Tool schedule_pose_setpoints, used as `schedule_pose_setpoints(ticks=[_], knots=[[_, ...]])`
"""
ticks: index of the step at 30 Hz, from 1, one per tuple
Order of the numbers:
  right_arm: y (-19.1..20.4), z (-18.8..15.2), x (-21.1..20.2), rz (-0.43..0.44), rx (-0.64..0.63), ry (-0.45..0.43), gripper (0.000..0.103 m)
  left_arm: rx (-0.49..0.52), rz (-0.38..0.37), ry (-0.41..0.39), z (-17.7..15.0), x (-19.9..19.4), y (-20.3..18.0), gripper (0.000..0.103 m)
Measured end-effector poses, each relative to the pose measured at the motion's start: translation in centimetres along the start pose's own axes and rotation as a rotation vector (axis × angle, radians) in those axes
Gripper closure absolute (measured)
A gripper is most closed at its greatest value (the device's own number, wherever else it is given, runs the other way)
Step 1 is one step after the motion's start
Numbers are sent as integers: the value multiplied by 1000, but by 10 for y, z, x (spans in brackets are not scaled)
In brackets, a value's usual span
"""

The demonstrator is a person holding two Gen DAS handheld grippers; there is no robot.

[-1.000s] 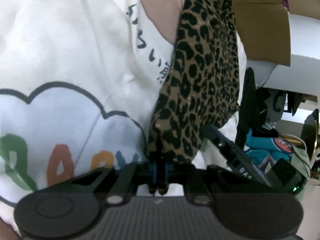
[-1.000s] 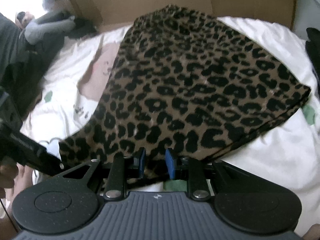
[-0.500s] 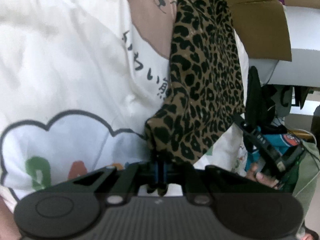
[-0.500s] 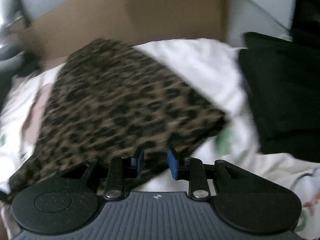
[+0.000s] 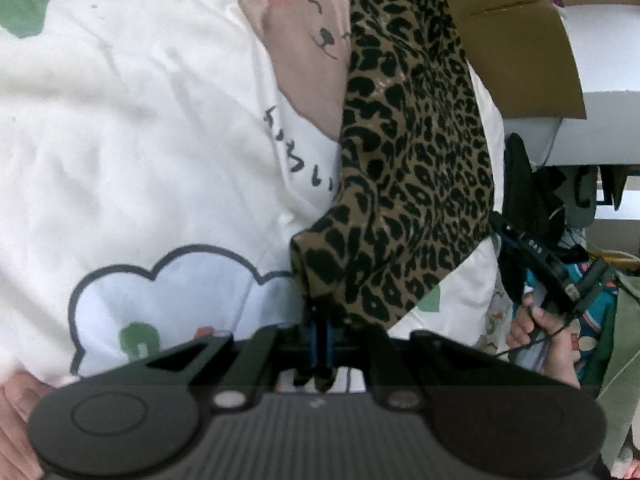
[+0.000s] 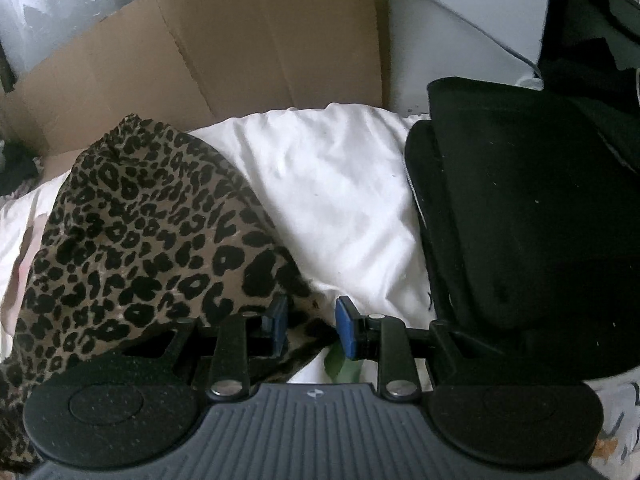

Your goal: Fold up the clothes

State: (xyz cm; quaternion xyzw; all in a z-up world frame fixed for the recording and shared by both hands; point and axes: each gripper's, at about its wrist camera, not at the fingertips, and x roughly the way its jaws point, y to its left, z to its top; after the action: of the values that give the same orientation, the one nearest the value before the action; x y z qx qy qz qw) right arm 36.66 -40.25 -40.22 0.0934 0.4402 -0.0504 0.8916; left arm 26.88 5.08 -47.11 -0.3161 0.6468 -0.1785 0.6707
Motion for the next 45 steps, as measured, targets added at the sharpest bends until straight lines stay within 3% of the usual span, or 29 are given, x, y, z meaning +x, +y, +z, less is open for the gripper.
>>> schedule_pose_setpoints(ticks=[7,18,21,23,33,35,36,38,45], knots=[[4,7,17,49,-99,59,67,7,18,7,0,9,2,98],[-10,20,39,149,-107,153,64,38,35,17,-3,13,6,98],[-12,25,42,172,-114,171,78,46,39,22,-2,12,6,98],[-13,28,44,187,-118,183,81,61,42,31,0,12,9,98],[-20,44,54,262,-139,244,68,53,50,35,-1,12,9,98],[-23,46,54,271,-137,252,74,48,49,32,-1,12,8,98],[-24,46,53,268,-130,256,87,51,48,33,-1,9,6,98],[-27,47,50,263,-116,263,102,57,45,35,0,4,4,98],[-31,49,23,243,-51,225,103,80,34,40,3,-13,-5,99]])
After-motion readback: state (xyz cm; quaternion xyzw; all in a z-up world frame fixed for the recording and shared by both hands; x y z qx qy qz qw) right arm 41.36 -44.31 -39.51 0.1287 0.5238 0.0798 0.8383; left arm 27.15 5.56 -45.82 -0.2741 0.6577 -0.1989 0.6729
